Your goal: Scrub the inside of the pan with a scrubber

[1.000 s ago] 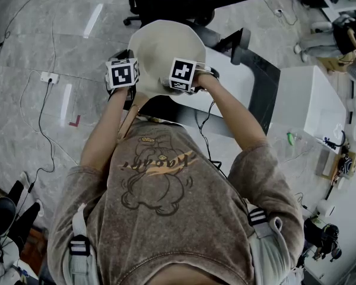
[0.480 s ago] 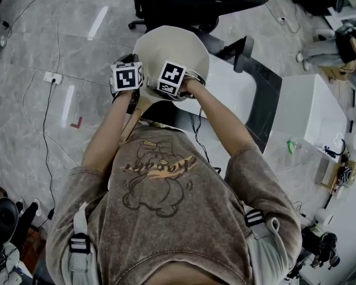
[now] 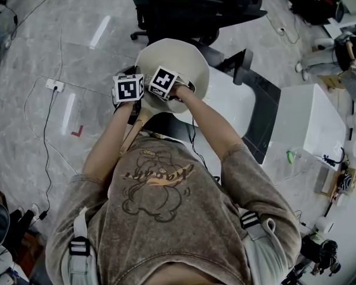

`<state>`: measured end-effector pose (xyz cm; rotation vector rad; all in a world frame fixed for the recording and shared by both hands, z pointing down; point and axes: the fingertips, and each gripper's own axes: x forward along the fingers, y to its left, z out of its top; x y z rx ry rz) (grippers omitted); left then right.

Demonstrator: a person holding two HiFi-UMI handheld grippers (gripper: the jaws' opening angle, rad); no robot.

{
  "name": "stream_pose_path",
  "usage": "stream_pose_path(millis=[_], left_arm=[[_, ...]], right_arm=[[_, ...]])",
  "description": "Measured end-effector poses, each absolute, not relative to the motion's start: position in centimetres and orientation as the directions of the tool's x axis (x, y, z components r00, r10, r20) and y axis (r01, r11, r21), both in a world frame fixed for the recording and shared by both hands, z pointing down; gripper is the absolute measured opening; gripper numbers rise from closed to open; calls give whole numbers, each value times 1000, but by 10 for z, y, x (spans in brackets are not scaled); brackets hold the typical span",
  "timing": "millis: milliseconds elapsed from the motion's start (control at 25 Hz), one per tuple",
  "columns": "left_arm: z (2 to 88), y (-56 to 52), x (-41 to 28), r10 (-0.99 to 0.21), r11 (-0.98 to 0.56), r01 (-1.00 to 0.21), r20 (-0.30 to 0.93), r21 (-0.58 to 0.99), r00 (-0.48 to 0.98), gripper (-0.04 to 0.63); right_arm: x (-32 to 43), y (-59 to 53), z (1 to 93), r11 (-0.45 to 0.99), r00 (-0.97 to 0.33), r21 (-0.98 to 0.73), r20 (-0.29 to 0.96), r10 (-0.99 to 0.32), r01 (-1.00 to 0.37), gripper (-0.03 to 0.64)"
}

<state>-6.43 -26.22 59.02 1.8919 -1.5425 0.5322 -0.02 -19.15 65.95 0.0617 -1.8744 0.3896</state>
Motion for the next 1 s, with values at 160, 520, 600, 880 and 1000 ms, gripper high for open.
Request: stream_pose_path(millis=[160, 520, 600, 880, 1000], left_arm=[[591, -262, -63, -711, -126, -966, 659, 225, 246, 37], [593, -262, -63, -710, -147, -966, 657, 213, 253, 37], [593, -262, -63, -709, -151, -965, 657, 214, 256, 37], [593, -261, -62, -706, -164, -964, 657, 211, 264, 38], [593, -262, -63, -706, -167, -963, 656, 210, 266, 38]], right_arm=[[-5, -222, 661, 951, -330, -140, 943, 43, -276, 86], [13, -280, 668, 958, -290, 43, 948, -128, -284, 86], [25, -291, 668, 953, -254, 87, 953, -165, -291, 86], [66, -305, 668, 929, -164, 124, 968, -191, -349, 86], [82, -303, 668, 927, -118, 130, 976, -181, -351, 86]])
